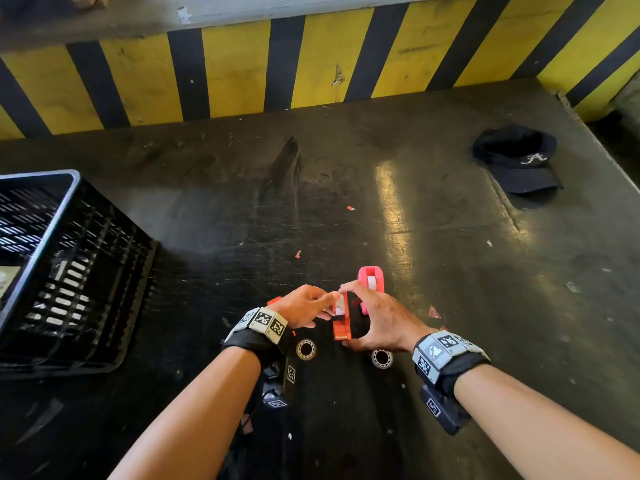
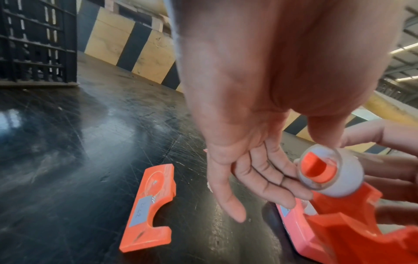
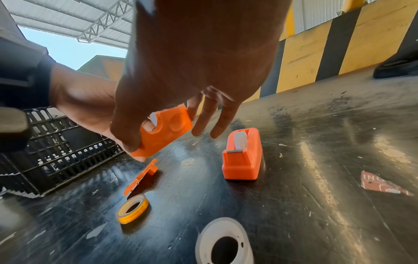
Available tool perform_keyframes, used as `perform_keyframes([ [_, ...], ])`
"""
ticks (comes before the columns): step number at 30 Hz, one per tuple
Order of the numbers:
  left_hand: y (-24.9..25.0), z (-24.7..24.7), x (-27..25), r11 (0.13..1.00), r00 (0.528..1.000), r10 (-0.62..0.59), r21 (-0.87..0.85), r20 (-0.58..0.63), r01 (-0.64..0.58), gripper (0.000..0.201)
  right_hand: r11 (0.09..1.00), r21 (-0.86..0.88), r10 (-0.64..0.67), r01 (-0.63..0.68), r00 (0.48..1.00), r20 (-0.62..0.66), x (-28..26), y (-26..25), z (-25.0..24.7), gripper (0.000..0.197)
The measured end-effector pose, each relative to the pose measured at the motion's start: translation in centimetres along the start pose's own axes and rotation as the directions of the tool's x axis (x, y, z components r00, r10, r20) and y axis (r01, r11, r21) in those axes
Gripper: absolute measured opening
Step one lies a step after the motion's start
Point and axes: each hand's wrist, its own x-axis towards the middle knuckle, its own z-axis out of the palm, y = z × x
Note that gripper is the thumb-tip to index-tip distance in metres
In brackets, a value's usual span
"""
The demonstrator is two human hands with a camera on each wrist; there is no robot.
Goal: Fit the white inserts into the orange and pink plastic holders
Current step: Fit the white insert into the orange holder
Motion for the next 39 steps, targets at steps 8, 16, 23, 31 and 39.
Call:
perform_keyframes([
  [8,-3.2,-2.5,1.1,0.929,0.948,0.097,0.368,-0.304,0.023,0.050,0.996,0.044,0.077,-0.074,0.995,-0.063,1.0,1.6,0.1,0.085],
  [16,-10.4,-2.6,1.1,0.740,0.955,-0.089,0.623,-0.283,0.254,0.131,0.995,0.013,0.098,-0.097,0.993,-0.063,2.8,2.3,-0.6,0.085],
  [23,-10.7,-2.2,1.2,0.778,0.926,0.011,0.584,-0.377,0.229,0.089,0.994,0.029,0.111,-0.110,0.993,-0.045,2.9,2.1,-1.0,0.086],
  [31,-7.4,0.6,2.1,0.800,0.868,-0.198,0.436,-0.456,0.412,0.122,0.991,0.016,0.136,-0.136,0.990,-0.040,1.7,2.4,-1.0,0.085],
  [39,-5.8,4.2,4.1,0.759,0.742,-0.347,0.294,-0.573,0.581,0.113,0.990,0.055,0.130,-0.129,0.991,-0.024,1.7,2.9,0.0,0.087],
])
